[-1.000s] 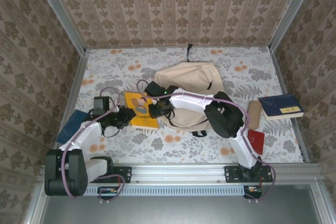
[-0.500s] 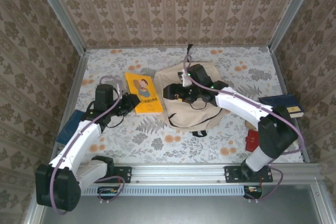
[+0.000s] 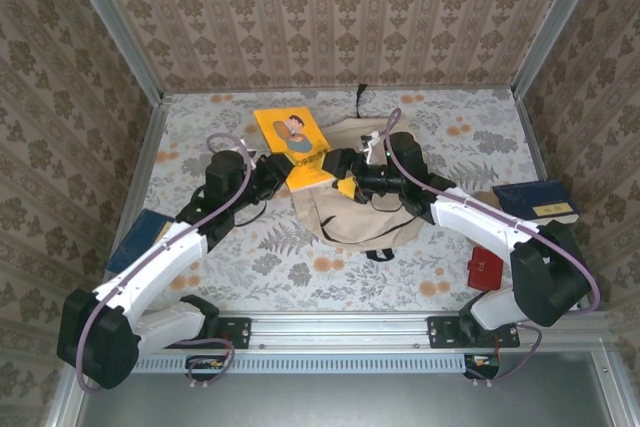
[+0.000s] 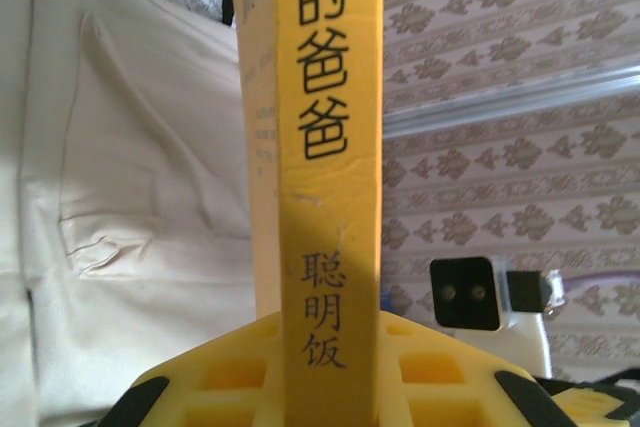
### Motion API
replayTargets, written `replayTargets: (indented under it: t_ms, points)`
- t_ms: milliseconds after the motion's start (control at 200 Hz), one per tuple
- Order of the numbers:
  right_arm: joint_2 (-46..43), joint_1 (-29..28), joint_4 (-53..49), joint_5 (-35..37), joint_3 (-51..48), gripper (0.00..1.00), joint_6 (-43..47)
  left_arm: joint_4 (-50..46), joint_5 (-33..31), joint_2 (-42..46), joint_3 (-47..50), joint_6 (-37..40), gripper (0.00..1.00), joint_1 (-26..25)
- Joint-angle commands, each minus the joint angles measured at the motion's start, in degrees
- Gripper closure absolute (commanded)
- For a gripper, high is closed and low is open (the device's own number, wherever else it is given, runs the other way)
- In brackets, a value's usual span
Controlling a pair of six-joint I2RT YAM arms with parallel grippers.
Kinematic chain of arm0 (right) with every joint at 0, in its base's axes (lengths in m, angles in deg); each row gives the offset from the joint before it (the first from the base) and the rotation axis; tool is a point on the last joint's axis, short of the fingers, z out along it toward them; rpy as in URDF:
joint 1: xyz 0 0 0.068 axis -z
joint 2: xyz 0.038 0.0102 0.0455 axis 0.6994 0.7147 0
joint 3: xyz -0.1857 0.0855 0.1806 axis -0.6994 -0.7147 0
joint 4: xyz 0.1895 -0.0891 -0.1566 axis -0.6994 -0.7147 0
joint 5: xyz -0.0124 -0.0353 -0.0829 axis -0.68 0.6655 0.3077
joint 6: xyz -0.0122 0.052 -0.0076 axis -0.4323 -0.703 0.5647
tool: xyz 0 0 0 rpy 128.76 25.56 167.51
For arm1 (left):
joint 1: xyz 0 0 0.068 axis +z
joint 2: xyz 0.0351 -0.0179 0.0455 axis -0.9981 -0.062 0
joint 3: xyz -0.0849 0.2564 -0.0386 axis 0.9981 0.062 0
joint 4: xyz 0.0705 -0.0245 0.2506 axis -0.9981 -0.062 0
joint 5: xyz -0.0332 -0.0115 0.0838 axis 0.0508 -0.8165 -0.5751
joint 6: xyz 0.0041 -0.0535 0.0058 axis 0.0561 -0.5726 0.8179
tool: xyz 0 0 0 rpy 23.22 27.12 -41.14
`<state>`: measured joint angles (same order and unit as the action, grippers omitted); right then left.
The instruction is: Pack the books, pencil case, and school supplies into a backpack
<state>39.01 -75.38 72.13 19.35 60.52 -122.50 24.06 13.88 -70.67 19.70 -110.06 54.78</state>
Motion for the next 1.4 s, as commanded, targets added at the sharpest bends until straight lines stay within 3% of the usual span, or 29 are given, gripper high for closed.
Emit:
replayTargets:
  t_ms: [0,130,365,530,750,950,1110,1250,1395]
  points:
    - [-0.11,-0.11,10.74,3.5,-1.3,0.0,-12.43,11.93,-5.27,0.38,-2.55,-4.98,0.91,-1.36]
    - [0.47,-0.75,14.58,8.47,-1.99,0.01,-20.51,10.59,-7.93,1.04,-2.99,-5.43,0.91,-1.38]
    - [0.79,-2.25,12.68,12.27,-1.48,0.01,-21.28,11.45,-9.06,-1.01,-4.2,-5.91,0.92,-1.41]
    - [3.31,-3.27,23.16,14.62,-3.51,0.01,-26.69,16.26,-9.66,-2.59,-2.88,-10.79,0.92,-1.45]
    - [6.98,-3.8,25.25,17.17,0.36,0.09,-26.96,17.71,-8.66,-3.4,-1.69,-15.63,0.92,-1.56]
    - [8.9,-5.36,25.25,22.7,1.43,0.28,-26.42,16.71,-7.81,-2.28,-0.66,-17.52,0.92,-1.56]
    - [9.0,-5.88,23.66,24.94,1.88,0.51,-25.54,15.57,-6.46,-1.48,0.02,-16.33,0.91,-1.22]
    - [7.41,-6.17,18.46,27.07,2.0,0.74,-22.58,13.65,-4.36,-1.02,0.83,-14.43,0.78,-0.71]
    - [4.05,-6.61,11.02,32.12,1.65,0.85,-16.96,9.68,-0.96,-0.95,0.84,-10.86,0.62,0.62]
